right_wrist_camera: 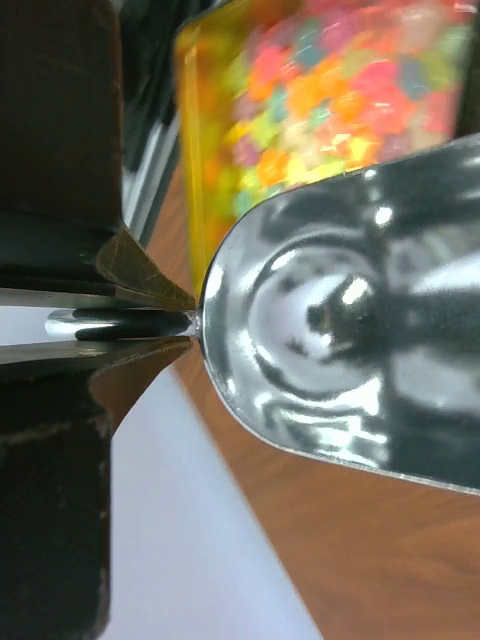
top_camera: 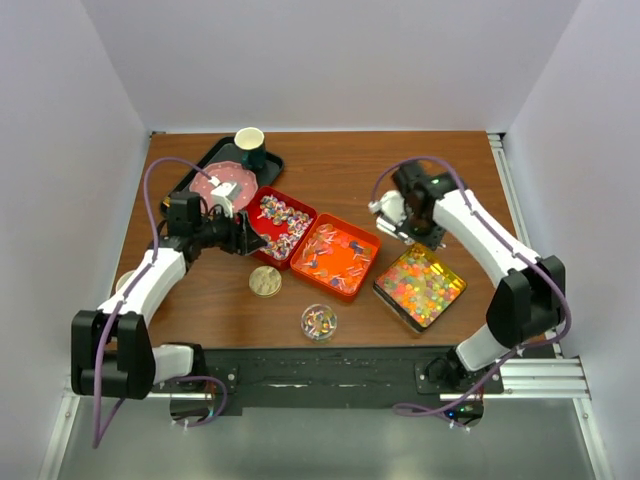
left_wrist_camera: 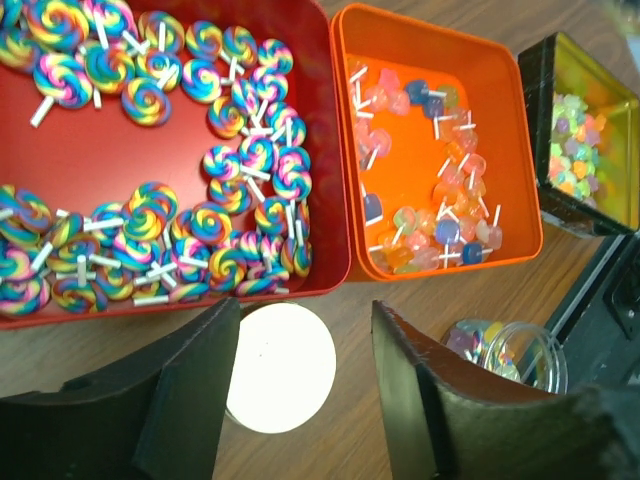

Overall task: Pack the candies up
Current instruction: Place the spatula at the center of the board.

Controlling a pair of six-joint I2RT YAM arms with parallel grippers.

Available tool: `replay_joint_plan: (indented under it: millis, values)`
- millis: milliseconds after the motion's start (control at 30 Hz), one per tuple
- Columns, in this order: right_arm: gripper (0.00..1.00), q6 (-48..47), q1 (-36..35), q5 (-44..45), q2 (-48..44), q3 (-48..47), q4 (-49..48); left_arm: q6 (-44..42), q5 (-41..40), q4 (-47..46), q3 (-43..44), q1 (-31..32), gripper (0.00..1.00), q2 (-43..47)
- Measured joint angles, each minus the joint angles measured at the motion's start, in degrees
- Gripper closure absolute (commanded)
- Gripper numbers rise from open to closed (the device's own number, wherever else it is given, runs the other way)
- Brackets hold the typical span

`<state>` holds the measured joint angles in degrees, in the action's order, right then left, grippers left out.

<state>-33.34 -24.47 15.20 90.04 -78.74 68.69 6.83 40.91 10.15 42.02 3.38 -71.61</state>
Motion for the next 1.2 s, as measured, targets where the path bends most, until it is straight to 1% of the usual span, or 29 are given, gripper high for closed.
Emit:
replay_joint_plan:
  millis: [33,167,233,333,467,533,567,633,700,733,767,833,900,967,1000,1033,1067,1200]
  values:
    - [1.00,2.3,3.2,-2.0,0.6,-0.2,-1.2,-0.7,-0.3,0.8,0.0,0.0,0.34,0.1]
    - [1.00,9.2,13.6,-7.0,6.7,-0.7,-7.3,-5.3,-0.5,4.3,0.2,0.0,0.28,0.9]
    - [1.00,11.5,17.3,-7.6,10.5,-0.7,-10.2,-8.3,-0.6,6.2,0.7,0.0,0.24,1.5]
    - [1.00,14.2,21.7,-7.4,16.2,-0.7,-14.3,-14.6,-0.8,10.0,2.0,0.0,0.22,2.0]
    - [1.00,16.0,24.0,-7.3,20.3,-0.7,-18.1,-27.3,-0.9,15.1,2.4,0.0,0.19,2.3]
    - [0.96,16.4,24.0,-7.3,21.3,-0.8,-19.9,-34.1,-1.4,17.2,2.4,0.0,0.16,2.3]
    - [0.94,16.6,23.9,-7.3,21.9,-1.1,-20.5,-36.2,-1.6,17.9,2.4,0.0,0.01,2.2]
    - [0.93,16.8,23.8,-7.3,23.4,-2.4,-21.2,-41.0,-1.9,18.8,2.5,0.0,0.00,1.0]
    - [0.86,17.0,23.8,-7.4,25.2,-3.9,-22.7,-44.1,-2.2,19.6,2.5,0.0,0.00,-1.6]
    - [0.79,17.1,23.7,-7.4,26.0,-4.6,-23.3,-45.3,-2.4,19.9,2.5,0.0,0.00,-3.2]
    - [0.64,17.2,23.7,-7.3,26.6,-5.4,-23.2,-45.9,-2.8,20.0,2.5,0.0,0.00,-4.7]
    - [0.55,17.7,23.7,-7.4,27.5,-6.6,-23.9,-46.9,-4.0,19.6,2.4,0.0,0.00,-6.6]
    - [0.43,17.9,23.7,-7.4,27.9,-7.8,-23.9,-47.3,-5.6,18.1,1.7,0.1,0.00,-7.4]
    - [0.36,18.4,23.8,-7.4,27.9,-7.9,-24.1,-47.8,-6.9,17.0,1.0,0.6,0.00,-7.5]
    - [0.36,18.5,23.8,-7.4,27.9,-8.0,-24.1,-48.1,-7.3,16.2,0.7,1.2,0.00,-7.5]
    - [0.28,18.6,23.9,-7.5,27.8,-8.0,-24.1,-48.4,-7.6,15.4,0.3,2.1,0.00,-7.5]
    - [0.17,18.6,23.8,-7.7,27.6,-8.0,-24.0,-48.6,-7.7,14.9,0.1,2.8,0.00,-7.5]
    - [0.17,18.9,23.8,-9.5,26.9,-8.0,-23.6,-49.8,-8.3,13.3,-1.5,7.5,0.00,-7.9]
